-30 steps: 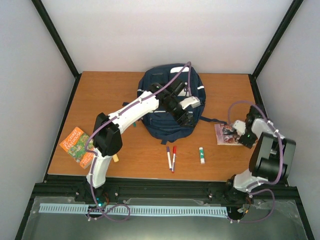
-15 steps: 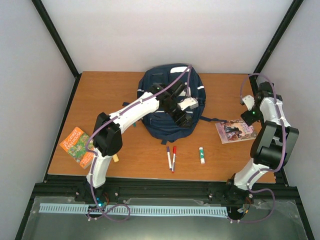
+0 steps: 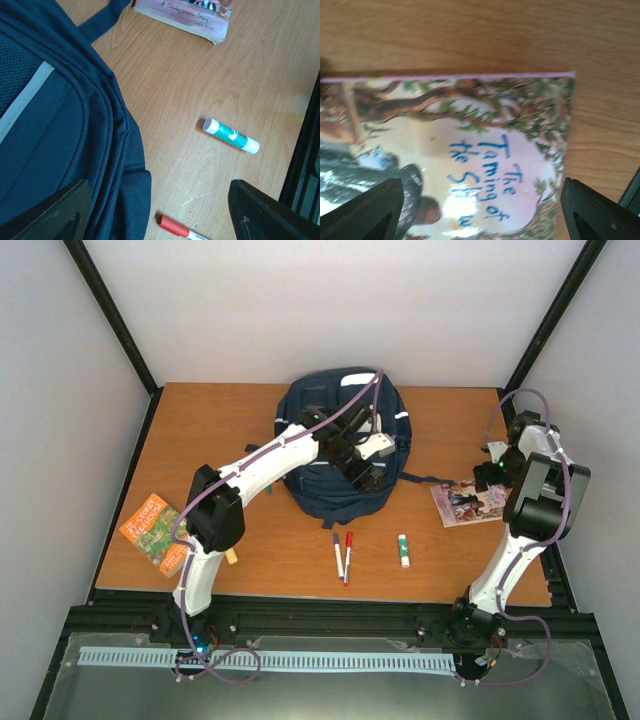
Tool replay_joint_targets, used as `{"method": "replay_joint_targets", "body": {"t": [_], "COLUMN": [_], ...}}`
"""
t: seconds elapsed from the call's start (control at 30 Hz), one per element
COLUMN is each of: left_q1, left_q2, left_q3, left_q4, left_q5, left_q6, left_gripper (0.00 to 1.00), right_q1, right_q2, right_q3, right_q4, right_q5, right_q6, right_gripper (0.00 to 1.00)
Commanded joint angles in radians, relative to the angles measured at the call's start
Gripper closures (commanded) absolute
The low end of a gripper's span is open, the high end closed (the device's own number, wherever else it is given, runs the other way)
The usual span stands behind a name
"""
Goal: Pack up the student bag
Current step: Pick up the book from the center of the board.
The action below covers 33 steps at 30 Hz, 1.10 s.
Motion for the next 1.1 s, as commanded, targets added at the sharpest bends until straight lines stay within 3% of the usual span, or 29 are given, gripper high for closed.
{"method": "replay_joint_targets", "body": {"t": [0.0, 0.17, 0.2, 0.23, 0.33, 0.73, 0.93, 1.07], "left_q1": [-0.006, -0.006, -0.006, -0.007, -0.014, -0.022, -0.023, -0.025], "left_q2": [-0.027, -0.023, -0.02, -0.017, -0.006, -0.01, -0.01, -0.005], "left_q3": [0.001, 0.005, 0.007, 0.008, 0.02, -0.009, -0.027, -0.055], "left_q4": [-0.001, -0.029, -0.028, -0.027, -0.029, -0.023, -0.016, 0.007], "left_q5": [-0.045, -0.024, -0.021, -0.015, -0.021, -0.03, -0.019, -0.023], "left_q6": [-0.008, 0.002, 0.0, -0.004, -0.005, -0.013, -0.019, -0.051], "left_gripper": [0.21, 0.15, 0.15, 0.15, 0.15, 0.15, 0.17, 0.17], "right_q1": [-0.044, -0.046, -0.046, -0.046, -0.042, 0.119, 0.265, 0.315], "right_q2": [0.056, 0.137, 0.154, 0.167, 0.181, 0.201, 0.159, 0.12], "right_q3": [0.072, 0.128, 0.143, 0.152, 0.153, 0.062, -0.024, -0.048], "right_q4": [-0.01, -0.022, -0.038, -0.048, -0.043, -0.03, -0.022, -0.018], "right_q5": [-0.01, 0.001, -0.025, -0.041, -0.083, -0.206, -0.23, -0.287], "right_q6": [0.067, 0.021, 0.011, 0.006, -0.029, -0.236, -0.379, -0.383], "right_gripper": [0.12, 0.12, 0.1, 0.02, 0.0, 0.22, 0.24, 0.24]}}
